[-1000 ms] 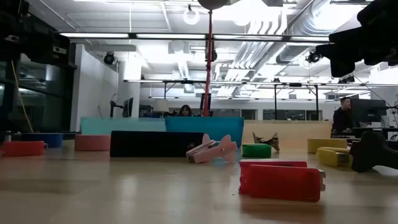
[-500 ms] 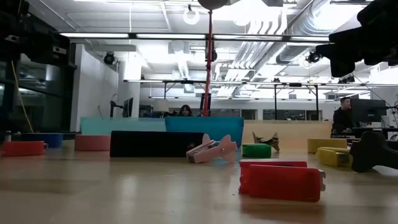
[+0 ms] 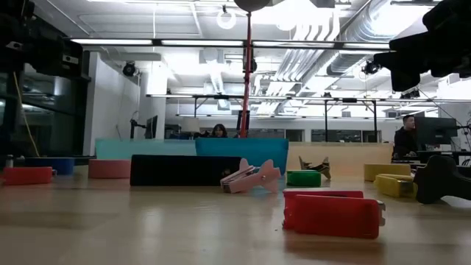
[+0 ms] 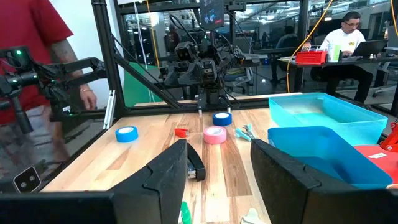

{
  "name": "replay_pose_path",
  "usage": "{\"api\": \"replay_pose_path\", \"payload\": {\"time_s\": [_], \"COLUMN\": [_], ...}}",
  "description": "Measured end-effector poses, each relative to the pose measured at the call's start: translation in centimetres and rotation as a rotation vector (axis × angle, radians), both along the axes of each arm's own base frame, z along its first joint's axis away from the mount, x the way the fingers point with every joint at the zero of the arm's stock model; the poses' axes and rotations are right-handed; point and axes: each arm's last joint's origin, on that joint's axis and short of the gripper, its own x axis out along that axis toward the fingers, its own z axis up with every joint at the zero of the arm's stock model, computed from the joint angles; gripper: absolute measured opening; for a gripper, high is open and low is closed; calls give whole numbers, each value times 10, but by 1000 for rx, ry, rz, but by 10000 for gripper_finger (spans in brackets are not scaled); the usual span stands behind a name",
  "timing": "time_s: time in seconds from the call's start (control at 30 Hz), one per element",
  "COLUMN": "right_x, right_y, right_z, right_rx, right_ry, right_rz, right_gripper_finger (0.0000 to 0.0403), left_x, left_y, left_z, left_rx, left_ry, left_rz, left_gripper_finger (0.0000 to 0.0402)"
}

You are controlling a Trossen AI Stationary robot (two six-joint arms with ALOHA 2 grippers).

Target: Pick and place Stapler, Stapler remover, tape

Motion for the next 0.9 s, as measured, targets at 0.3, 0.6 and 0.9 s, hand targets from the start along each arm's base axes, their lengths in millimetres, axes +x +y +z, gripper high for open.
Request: {"api": "replay_pose_path", "payload": {"time_s": [0.3,0.6,0.9], "right_x": [0,0,0], "right_y": [0,0,0], "right_z": [0,0,0], "right_rx": [0,0,0], "right_ry": [0,0,0], "right_rz": [0,0,0], "right_gripper_finger": [169,169,170], "left_x": [0,1,2], "left_y": [0,3,7], "left_z": [0,3,4], "left_rx": [0,149,244], "left_ry": [0,-90,-123], "left_rz": [1,84,231], "left_gripper_finger": [207,207,207]}}
